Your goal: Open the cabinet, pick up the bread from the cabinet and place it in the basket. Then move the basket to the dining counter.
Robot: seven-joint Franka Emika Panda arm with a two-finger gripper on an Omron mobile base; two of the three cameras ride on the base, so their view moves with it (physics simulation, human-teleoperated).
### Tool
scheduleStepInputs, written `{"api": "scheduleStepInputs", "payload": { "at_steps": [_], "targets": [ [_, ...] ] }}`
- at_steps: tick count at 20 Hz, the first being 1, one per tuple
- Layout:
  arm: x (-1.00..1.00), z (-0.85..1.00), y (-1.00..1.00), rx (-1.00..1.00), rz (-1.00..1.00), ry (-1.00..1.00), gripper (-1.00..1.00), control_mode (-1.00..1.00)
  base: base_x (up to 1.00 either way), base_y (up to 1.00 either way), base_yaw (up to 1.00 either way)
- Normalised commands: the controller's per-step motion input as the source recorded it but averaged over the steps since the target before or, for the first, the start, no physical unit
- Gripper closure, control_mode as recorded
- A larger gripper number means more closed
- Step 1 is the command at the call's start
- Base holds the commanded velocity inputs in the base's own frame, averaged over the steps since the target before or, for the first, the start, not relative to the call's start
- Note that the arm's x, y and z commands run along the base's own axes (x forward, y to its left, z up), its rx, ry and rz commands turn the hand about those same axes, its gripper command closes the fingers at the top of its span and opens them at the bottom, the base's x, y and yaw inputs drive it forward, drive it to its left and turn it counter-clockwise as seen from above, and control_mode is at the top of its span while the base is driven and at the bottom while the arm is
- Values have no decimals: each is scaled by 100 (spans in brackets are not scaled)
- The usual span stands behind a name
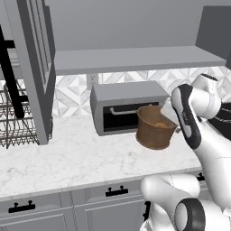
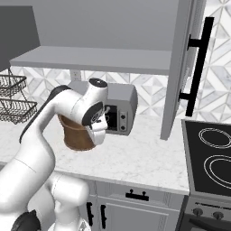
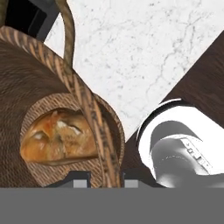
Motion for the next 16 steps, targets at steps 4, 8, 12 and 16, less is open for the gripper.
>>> {"api": "scheduleStepInputs", "payload": {
  "at_steps": [4,8,12,16],
  "targets": [
    [-48,30,7,-16,-8,-7,100,-100,0,0,0],
    [-46,1,14,-20,-12,-9,100,-100,0,0,0],
    [-14,0,32,-2,-17,-3,100,-100,0,0,0],
    [0,0,8,0,-10,2,100,-100,0,0,0]
  ]
}}
